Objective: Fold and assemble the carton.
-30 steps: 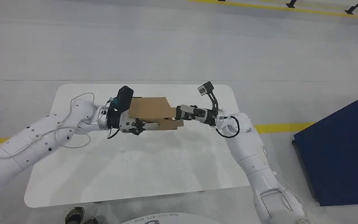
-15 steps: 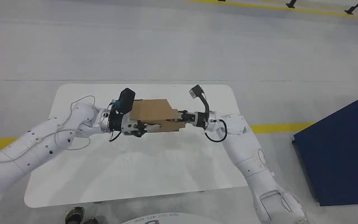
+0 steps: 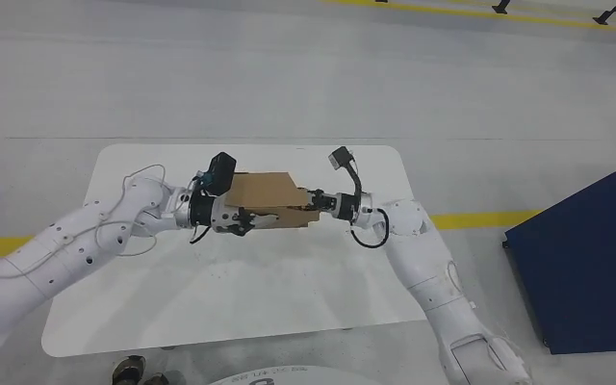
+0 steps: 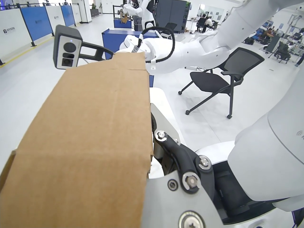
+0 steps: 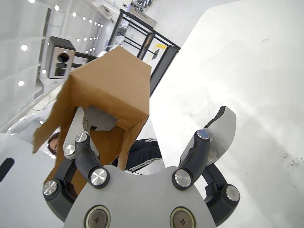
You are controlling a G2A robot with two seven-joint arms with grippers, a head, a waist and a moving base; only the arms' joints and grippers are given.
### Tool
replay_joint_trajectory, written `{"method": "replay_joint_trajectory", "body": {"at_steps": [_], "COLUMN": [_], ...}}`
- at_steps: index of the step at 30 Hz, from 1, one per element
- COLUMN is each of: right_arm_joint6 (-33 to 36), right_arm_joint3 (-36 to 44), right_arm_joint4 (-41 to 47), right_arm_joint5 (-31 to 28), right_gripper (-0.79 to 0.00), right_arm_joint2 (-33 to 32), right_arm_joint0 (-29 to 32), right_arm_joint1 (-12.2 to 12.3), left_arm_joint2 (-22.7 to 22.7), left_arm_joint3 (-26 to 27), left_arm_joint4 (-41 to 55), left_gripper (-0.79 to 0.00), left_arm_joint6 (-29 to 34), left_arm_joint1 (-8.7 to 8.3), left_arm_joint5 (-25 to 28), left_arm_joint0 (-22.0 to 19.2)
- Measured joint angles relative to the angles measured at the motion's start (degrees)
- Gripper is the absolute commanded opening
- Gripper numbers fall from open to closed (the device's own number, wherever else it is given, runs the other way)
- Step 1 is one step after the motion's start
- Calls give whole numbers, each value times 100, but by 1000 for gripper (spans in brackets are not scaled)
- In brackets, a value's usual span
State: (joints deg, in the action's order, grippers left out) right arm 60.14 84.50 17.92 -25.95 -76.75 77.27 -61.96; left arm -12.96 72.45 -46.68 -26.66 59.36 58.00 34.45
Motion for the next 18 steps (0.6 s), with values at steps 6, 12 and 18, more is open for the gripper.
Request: {"method": "replay_joint_trajectory", "body": {"at_steps": [6, 12, 18], "right_arm_joint6": [521, 562, 204], "right_arm_joint3": [-119, 120, 380], "right_arm_joint4": [907, 879, -254], "right_arm_joint5": [-269, -345, -55], "right_gripper": [0, 0, 0], "right_arm_joint2": [-280, -399, -177], "right_arm_joint0": [92, 232, 226], "right_arm_joint1": [53, 95, 110], "left_arm_joint2": [-19, -30, -80], "left_arm_joint3": [-72, -79, -60], "left_arm_joint4": [-74, -146, -172], "left_gripper": [-785, -785, -785], "left_arm_joint6": [-38, 83, 82], "left_arm_joint1": [-31, -8, 5], "left_arm_joint5": [0, 0, 0], "left_arm_joint0": [11, 17, 38]}}
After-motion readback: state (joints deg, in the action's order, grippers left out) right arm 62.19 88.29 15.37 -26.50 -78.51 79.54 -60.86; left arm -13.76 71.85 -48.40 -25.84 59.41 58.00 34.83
